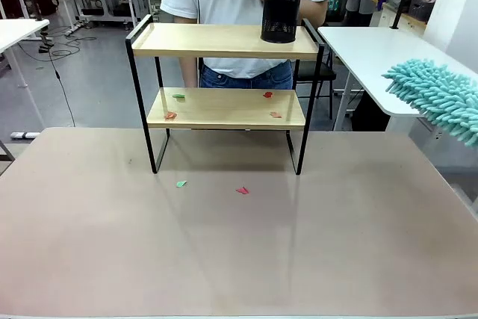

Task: Clean the shelf.
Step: Clean the remaining tier of the Shelf with the Duster once objects are removed.

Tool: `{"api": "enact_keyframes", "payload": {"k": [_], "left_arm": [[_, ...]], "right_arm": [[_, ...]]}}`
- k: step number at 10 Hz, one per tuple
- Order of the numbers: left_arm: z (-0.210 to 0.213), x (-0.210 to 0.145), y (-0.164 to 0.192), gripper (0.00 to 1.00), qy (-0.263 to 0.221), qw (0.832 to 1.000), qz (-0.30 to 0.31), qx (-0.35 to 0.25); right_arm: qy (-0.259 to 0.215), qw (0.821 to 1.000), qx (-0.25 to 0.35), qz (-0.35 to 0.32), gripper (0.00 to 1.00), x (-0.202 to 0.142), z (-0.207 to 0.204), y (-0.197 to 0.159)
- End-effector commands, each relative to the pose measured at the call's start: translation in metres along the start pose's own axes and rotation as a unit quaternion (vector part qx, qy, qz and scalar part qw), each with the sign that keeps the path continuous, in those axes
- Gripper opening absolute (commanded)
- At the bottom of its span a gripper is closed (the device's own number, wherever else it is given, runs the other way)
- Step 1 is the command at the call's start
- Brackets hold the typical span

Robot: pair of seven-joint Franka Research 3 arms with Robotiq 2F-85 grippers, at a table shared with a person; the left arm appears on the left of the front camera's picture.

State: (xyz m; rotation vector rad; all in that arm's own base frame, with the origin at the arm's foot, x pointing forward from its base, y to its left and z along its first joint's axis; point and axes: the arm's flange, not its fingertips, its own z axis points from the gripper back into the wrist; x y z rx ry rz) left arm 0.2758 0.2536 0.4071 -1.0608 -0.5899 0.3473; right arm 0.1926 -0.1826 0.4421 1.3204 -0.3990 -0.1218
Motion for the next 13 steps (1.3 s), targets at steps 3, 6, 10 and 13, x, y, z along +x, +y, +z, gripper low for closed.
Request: {"api": "enact_keyframes", "payload": {"k": [3,6,10,13], "left_arm": [[0.000,0.000,0.000,1.00,-0.006,1.000,-0.012,-0.011],[0.000,0.000,0.000,1.00,-0.006,1.000,-0.012,-0.011],[0.000,0.000,0.000,1.00,-0.006,1.000,-0.012,-0.011],[0.000,0.000,0.000,1.00,-0.006,1.000,-0.012,-0.011]], "right_arm": [[0.025,0.998,-0.033,0.054,0.13,-0.091,-0.041,0.073],[0.173,0.981,-0.046,0.074,0.13,-0.127,-0.086,0.087],[0.248,0.957,-0.119,0.096,0.13,-0.133,-0.196,0.083],[0.277,0.954,-0.089,0.078,0.13,-0.071,-0.118,0.133]]}}
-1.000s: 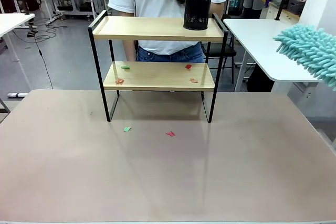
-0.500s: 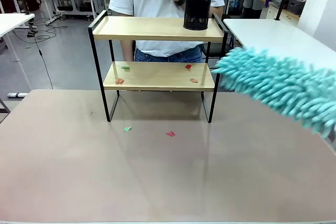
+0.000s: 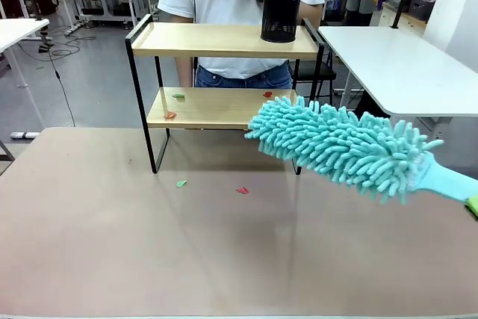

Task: Clean the shelf.
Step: Clean the remaining tier of the Shelf with the Duster once objects are removed.

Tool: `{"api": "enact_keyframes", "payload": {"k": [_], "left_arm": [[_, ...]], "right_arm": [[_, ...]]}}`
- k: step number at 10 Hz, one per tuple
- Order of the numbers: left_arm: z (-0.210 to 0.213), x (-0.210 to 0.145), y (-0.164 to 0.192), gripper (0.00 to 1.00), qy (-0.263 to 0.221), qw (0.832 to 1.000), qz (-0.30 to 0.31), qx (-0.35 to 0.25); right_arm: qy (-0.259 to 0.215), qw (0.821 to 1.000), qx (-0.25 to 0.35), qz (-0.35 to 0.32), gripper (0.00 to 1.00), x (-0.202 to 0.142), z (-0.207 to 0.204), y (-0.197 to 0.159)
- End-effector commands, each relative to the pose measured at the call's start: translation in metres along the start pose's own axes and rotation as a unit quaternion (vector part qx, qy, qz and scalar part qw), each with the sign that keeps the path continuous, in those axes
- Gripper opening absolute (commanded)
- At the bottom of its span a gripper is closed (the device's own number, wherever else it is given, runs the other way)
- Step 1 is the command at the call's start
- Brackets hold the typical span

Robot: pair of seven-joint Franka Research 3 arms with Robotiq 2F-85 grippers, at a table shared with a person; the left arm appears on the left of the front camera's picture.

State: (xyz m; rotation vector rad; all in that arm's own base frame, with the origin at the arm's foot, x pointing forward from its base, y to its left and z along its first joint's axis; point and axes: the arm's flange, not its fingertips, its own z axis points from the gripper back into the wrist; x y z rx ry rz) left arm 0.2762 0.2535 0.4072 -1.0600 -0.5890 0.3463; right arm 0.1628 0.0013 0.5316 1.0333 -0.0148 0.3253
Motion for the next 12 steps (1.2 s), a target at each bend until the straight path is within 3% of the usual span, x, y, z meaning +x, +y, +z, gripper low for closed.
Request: {"api": "enact_keyframes", "payload": {"k": [1,3,5,7,11,12], "left_arm": [[0.000,0.000,0.000,1.00,-0.006,1.000,-0.011,-0.011],[0.000,0.000,0.000,1.00,-0.006,1.000,-0.011,-0.011],[0.000,0.000,0.000,1.00,-0.006,1.000,-0.011,-0.011],[0.000,0.000,0.000,1.00,-0.006,1.000,-0.011,-0.011],[0.000,0.000,0.000,1.00,-0.006,1.000,-0.011,-0.011],[0.000,0.000,0.000,1.00,-0.006,1.000,-0.011,-0.011]], "right_arm": [[0.001,1.000,0.025,0.004,0.13,-0.017,0.016,-0.006],[-0.003,1.000,0.007,-0.001,0.13,-0.006,0.007,-0.004],[-0.032,0.989,-0.136,-0.039,0.13,0.008,-0.022,0.005],[-0.046,0.975,-0.215,-0.027,0.13,0.027,-0.052,0.019],[-0.068,0.974,-0.218,0.005,0.13,0.046,-0.070,0.029],[-0.101,0.969,-0.226,0.004,0.13,0.047,-0.068,0.030]]}}
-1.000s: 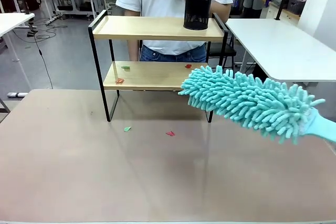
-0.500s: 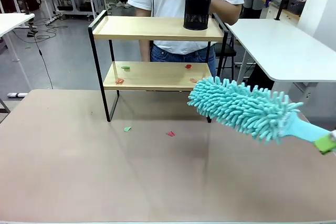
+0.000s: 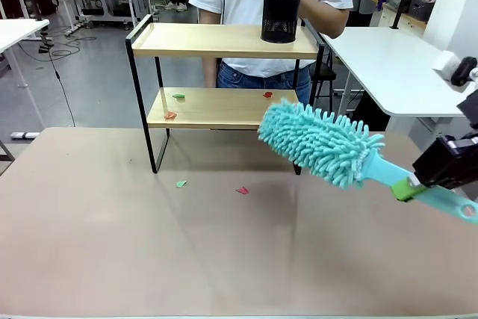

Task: Clean the shelf.
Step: Clean the remaining tier of the Shelf with the Duster once objects are removed.

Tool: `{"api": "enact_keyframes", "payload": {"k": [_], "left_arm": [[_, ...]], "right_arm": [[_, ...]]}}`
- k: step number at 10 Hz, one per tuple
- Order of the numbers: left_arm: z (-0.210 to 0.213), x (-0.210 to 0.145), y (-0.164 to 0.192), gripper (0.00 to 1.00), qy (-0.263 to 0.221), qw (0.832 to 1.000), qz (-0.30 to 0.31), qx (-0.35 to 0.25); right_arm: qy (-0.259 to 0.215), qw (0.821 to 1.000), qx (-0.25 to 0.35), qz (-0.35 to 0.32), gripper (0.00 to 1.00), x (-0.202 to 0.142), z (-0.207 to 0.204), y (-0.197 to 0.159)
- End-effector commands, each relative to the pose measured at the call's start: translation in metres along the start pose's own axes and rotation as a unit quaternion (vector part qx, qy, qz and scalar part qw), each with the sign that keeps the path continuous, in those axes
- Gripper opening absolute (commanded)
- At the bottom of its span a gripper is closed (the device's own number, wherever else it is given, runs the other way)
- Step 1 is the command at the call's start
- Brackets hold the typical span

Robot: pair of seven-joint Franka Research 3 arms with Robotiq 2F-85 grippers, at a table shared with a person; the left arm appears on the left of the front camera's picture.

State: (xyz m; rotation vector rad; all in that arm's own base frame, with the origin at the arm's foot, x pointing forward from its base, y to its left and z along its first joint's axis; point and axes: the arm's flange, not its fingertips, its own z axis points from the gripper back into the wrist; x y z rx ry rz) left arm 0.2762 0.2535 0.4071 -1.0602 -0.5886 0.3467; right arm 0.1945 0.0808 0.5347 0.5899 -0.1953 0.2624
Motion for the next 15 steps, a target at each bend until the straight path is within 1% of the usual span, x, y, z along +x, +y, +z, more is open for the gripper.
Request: {"api": "enact_keyframes", "payload": {"k": [1,2,4,5,8,12,13,15], "left_arm": [[0.000,0.000,0.000,1.00,-0.006,1.000,-0.011,-0.011],[0.000,0.000,0.000,1.00,-0.006,1.000,-0.011,-0.011],[0.000,0.000,0.000,1.00,-0.006,1.000,-0.011,-0.011],[0.000,0.000,0.000,1.00,-0.006,1.000,-0.011,-0.011],[0.000,0.000,0.000,1.00,-0.006,1.000,-0.011,-0.011],[0.000,0.000,0.000,1.00,-0.006,1.000,-0.011,-0.011],[0.000,0.000,0.000,1.00,-0.006,1.000,-0.011,-0.011],[0.000,0.000,0.000,1.00,-0.006,1.000,-0.011,-0.011]], "right_arm": [[-0.049,0.999,-0.001,-0.013,0.13,-0.002,-0.009,0.002],[-0.070,0.997,-0.015,-0.014,0.13,0.001,-0.014,0.003],[-0.082,0.996,-0.030,-0.008,0.13,0.016,-0.027,0.008],[-0.093,0.994,-0.046,-0.017,0.13,0.026,-0.034,0.010],[-0.106,0.988,-0.095,-0.053,0.13,0.066,-0.060,0.016],[-0.137,0.984,-0.102,-0.055,0.13,0.093,-0.078,0.025],[-0.132,0.984,-0.104,-0.057,0.13,0.098,-0.083,0.027],[-0.141,0.982,-0.111,-0.058,0.13,0.109,-0.091,0.029]]}}
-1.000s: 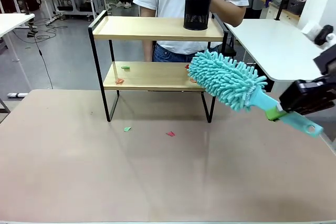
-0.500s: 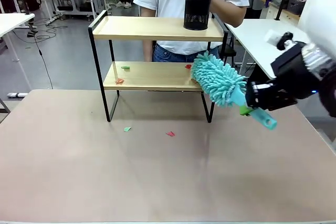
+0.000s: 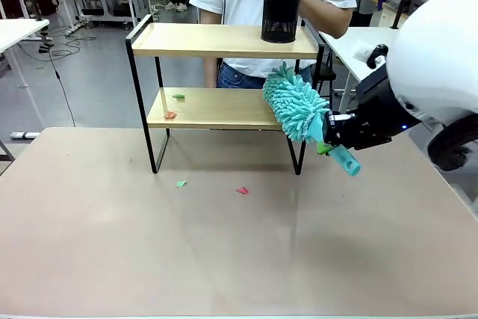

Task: Clean the shelf.
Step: Clean the remaining tier of the Shelf with the Duster once objects are removed.

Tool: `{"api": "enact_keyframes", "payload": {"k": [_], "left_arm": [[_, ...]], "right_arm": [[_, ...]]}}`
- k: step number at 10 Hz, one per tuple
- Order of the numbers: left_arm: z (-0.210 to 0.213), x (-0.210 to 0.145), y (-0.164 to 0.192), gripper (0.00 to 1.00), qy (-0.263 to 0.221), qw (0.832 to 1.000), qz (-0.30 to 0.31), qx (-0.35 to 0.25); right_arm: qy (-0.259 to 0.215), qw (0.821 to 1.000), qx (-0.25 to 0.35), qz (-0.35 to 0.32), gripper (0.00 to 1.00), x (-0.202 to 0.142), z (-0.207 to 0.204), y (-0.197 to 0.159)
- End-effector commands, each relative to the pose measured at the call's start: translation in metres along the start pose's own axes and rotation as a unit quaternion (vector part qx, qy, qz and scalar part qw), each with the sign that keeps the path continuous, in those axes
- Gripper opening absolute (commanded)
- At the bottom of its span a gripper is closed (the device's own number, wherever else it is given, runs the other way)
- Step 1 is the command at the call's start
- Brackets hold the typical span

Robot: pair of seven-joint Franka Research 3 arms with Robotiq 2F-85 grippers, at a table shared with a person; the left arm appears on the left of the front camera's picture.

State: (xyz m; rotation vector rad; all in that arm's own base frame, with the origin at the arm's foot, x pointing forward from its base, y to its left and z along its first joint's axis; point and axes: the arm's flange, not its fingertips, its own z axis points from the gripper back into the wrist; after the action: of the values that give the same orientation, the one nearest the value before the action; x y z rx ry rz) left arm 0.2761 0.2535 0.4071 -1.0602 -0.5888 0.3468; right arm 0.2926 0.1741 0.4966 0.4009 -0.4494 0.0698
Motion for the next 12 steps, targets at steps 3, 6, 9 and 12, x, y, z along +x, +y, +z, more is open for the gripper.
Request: {"api": "enact_keyframes", "payload": {"k": [3,6,9,12], "left_arm": [[0.000,0.000,0.000,1.00,-0.006,1.000,-0.011,-0.011],[0.000,0.000,0.000,1.00,-0.006,1.000,-0.011,-0.011],[0.000,0.000,0.000,1.00,-0.006,1.000,-0.011,-0.011],[0.000,0.000,0.000,1.00,-0.006,1.000,-0.011,-0.011]], "right_arm": [[-0.035,0.999,-0.017,-0.021,0.13,0.020,-0.008,0.007],[-0.029,0.998,-0.041,-0.026,0.13,0.032,-0.027,0.007],[-0.025,0.999,-0.042,-0.017,0.13,0.026,-0.029,0.000],[-0.025,0.999,-0.042,-0.017,0.13,0.026,-0.029,0.000]]}}
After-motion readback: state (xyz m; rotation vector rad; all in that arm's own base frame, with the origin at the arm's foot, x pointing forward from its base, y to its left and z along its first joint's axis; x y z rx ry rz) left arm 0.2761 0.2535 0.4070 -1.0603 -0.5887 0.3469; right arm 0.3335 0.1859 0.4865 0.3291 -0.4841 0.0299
